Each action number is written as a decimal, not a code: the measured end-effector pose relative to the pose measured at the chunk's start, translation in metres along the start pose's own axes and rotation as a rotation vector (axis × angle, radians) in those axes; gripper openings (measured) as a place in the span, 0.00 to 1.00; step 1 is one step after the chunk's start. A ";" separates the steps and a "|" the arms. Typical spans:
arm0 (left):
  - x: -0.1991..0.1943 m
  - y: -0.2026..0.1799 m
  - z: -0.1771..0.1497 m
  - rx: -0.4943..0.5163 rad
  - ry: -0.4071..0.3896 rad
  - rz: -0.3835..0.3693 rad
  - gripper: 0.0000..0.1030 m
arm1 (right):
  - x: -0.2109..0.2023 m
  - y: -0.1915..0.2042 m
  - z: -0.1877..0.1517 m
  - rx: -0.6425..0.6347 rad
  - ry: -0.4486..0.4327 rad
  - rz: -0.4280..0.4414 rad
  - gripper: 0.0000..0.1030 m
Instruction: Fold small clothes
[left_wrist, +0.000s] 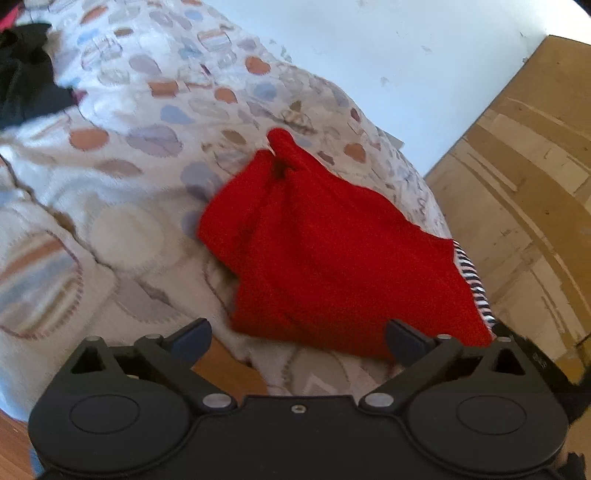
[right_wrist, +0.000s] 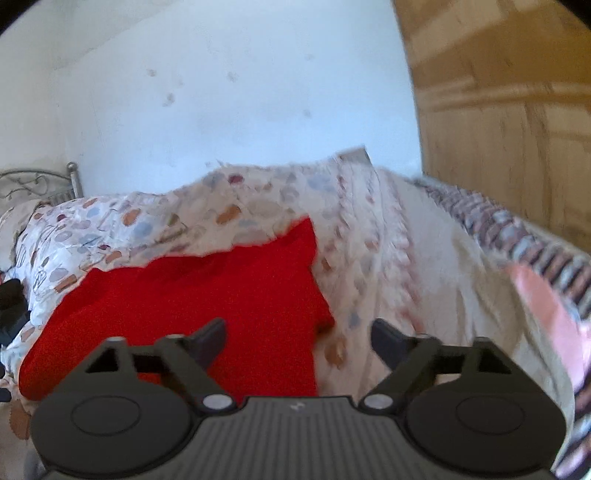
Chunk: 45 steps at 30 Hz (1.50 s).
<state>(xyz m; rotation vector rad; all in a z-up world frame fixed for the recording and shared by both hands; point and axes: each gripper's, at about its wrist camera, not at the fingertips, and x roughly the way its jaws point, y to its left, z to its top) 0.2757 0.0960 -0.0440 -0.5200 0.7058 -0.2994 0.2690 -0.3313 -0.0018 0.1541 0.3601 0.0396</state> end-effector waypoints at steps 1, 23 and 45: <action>0.003 0.000 -0.002 -0.021 0.009 -0.016 0.98 | 0.004 0.006 0.004 -0.021 -0.001 0.019 0.96; 0.033 0.015 -0.020 -0.364 -0.059 -0.147 0.99 | 0.085 0.102 -0.020 -0.218 0.132 0.084 1.00; 0.059 -0.008 0.002 -0.334 -0.074 0.039 0.99 | 0.084 0.094 -0.023 -0.177 0.107 0.102 1.00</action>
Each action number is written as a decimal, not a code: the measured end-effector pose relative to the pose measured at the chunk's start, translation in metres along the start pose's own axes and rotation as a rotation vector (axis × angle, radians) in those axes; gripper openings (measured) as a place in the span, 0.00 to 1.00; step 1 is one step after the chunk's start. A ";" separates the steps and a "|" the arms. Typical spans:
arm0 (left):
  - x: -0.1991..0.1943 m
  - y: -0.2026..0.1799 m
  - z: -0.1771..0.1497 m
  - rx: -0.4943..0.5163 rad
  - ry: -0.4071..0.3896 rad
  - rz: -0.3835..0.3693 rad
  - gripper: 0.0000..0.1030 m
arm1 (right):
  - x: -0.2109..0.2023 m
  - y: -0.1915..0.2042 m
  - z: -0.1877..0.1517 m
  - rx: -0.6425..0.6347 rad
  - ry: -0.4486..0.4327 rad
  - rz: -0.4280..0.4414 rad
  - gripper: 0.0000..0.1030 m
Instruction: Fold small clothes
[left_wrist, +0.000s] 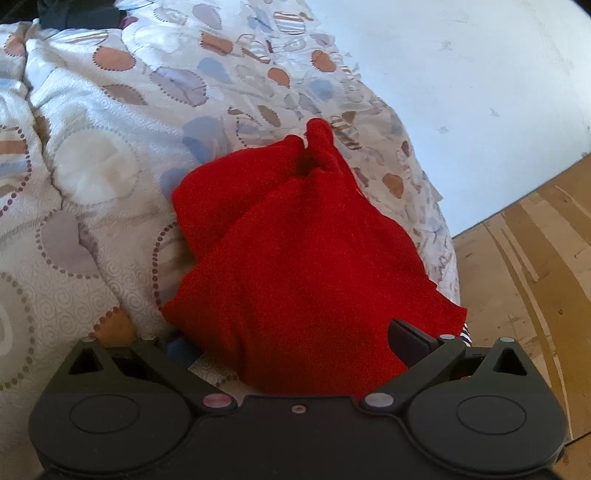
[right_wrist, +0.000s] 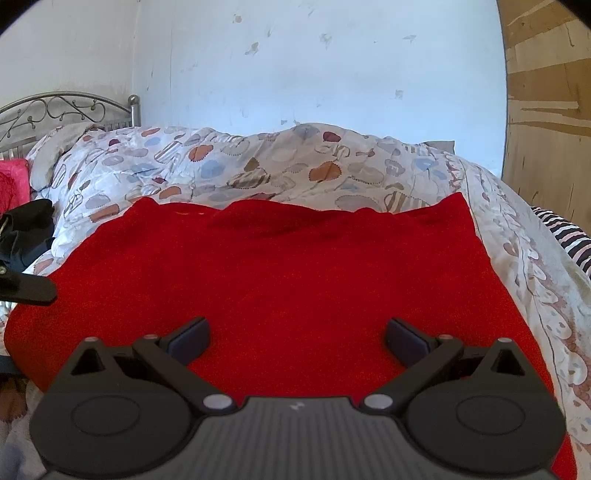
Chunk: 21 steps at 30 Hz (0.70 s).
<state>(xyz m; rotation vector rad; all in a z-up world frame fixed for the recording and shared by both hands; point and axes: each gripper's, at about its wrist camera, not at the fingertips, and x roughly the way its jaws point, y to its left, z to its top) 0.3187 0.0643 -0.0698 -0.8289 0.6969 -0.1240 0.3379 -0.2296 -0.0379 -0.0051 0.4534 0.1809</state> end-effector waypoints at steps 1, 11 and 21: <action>0.000 0.000 0.000 -0.001 0.000 0.001 0.99 | 0.000 0.000 0.000 0.000 -0.001 0.000 1.00; 0.002 0.000 -0.002 0.006 0.001 0.005 0.99 | -0.001 0.000 -0.001 0.001 -0.003 0.000 1.00; -0.002 -0.009 -0.007 -0.036 -0.147 0.071 0.93 | -0.014 -0.007 -0.004 0.068 -0.062 -0.002 1.00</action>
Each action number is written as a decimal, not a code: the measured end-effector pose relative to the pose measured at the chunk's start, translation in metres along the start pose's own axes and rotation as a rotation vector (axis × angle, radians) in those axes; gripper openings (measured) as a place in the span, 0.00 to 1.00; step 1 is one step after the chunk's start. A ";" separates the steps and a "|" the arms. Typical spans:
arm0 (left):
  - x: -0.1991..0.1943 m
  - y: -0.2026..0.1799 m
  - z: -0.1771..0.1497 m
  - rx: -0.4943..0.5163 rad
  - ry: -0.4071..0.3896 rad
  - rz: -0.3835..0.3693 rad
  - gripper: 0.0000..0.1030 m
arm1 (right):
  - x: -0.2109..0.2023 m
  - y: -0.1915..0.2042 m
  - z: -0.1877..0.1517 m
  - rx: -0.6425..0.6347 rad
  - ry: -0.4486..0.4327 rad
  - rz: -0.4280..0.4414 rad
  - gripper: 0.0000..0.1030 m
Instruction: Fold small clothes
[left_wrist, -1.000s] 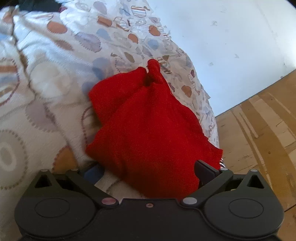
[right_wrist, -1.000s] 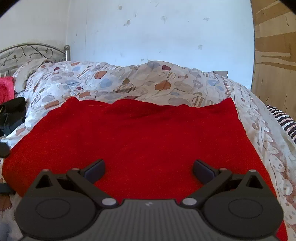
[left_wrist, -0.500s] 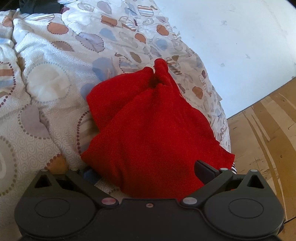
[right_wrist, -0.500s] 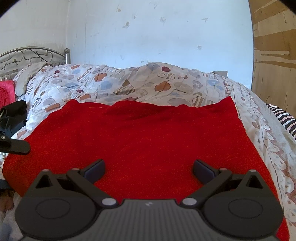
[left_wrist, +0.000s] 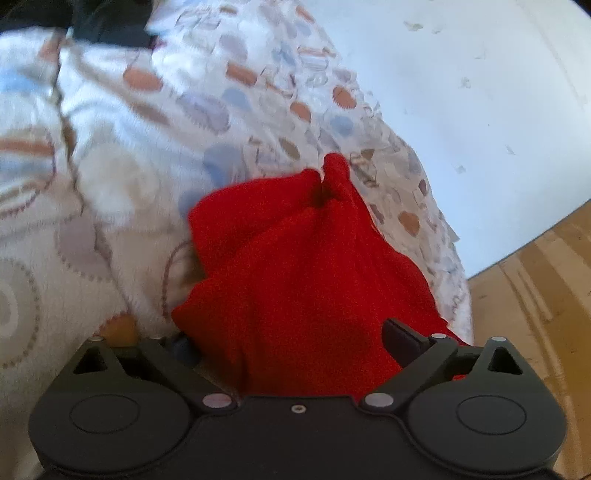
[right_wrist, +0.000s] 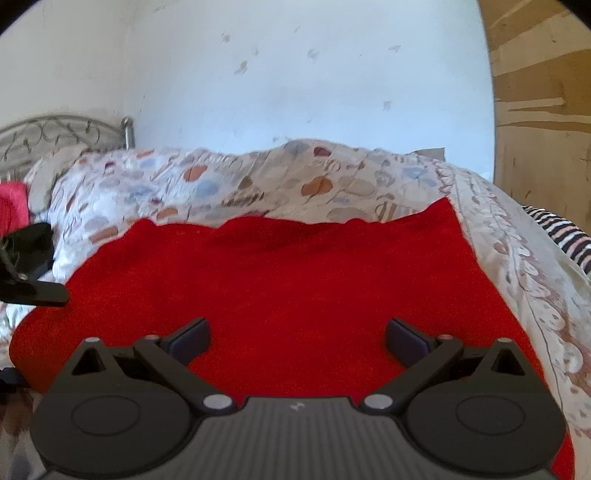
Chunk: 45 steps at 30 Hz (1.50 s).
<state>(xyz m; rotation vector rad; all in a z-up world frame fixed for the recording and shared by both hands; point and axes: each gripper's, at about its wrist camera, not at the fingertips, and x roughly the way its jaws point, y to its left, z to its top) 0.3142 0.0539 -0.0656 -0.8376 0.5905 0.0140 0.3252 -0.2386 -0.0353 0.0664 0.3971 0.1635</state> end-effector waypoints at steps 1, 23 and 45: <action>0.003 -0.004 0.000 0.015 -0.011 0.017 0.91 | -0.001 -0.001 0.000 0.009 0.001 0.002 1.00; 0.006 -0.080 0.018 0.266 -0.202 0.118 0.29 | -0.077 -0.080 -0.003 0.102 -0.048 -0.147 1.00; 0.016 -0.264 -0.174 1.594 0.064 -0.201 0.29 | -0.182 -0.199 -0.067 0.382 -0.073 -0.401 1.00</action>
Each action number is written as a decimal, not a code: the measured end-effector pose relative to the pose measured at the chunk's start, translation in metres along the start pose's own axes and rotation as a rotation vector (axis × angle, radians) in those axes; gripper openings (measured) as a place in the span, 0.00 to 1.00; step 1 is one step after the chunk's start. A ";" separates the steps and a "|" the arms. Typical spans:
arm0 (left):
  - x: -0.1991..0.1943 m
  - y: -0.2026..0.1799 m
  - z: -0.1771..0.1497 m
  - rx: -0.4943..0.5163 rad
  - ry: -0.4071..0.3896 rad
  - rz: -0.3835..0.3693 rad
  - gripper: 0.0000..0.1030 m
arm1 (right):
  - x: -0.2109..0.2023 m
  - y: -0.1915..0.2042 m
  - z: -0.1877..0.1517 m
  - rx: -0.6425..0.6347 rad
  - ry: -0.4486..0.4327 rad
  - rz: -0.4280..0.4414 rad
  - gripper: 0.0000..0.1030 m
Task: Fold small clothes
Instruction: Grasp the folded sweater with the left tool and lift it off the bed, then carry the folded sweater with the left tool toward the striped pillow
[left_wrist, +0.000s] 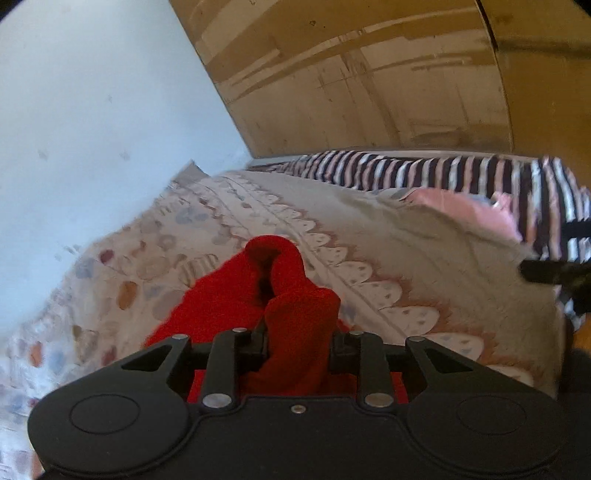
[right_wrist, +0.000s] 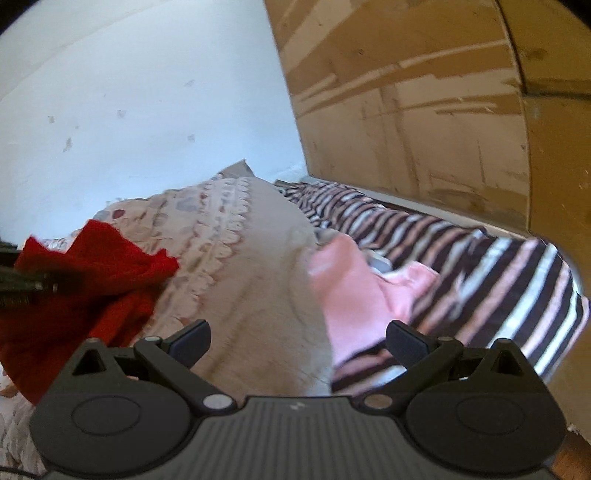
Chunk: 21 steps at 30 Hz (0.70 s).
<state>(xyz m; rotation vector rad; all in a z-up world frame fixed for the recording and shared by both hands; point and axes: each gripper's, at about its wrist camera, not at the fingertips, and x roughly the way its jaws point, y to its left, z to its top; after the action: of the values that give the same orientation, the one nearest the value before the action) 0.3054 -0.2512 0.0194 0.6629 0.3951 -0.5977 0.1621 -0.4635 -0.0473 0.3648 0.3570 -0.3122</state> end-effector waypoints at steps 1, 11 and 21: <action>-0.002 -0.001 -0.001 -0.004 -0.007 0.006 0.31 | 0.000 -0.002 -0.001 0.005 0.002 -0.001 1.00; -0.015 0.019 -0.002 -0.173 -0.057 -0.086 0.51 | -0.002 0.000 -0.004 0.021 0.010 0.012 1.00; -0.024 0.024 -0.010 -0.251 -0.100 -0.155 0.66 | -0.004 0.000 -0.004 0.024 0.011 0.000 1.00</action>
<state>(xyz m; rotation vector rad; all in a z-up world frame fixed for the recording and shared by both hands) 0.3007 -0.2199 0.0358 0.3623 0.4226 -0.7117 0.1569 -0.4608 -0.0494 0.3900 0.3640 -0.3146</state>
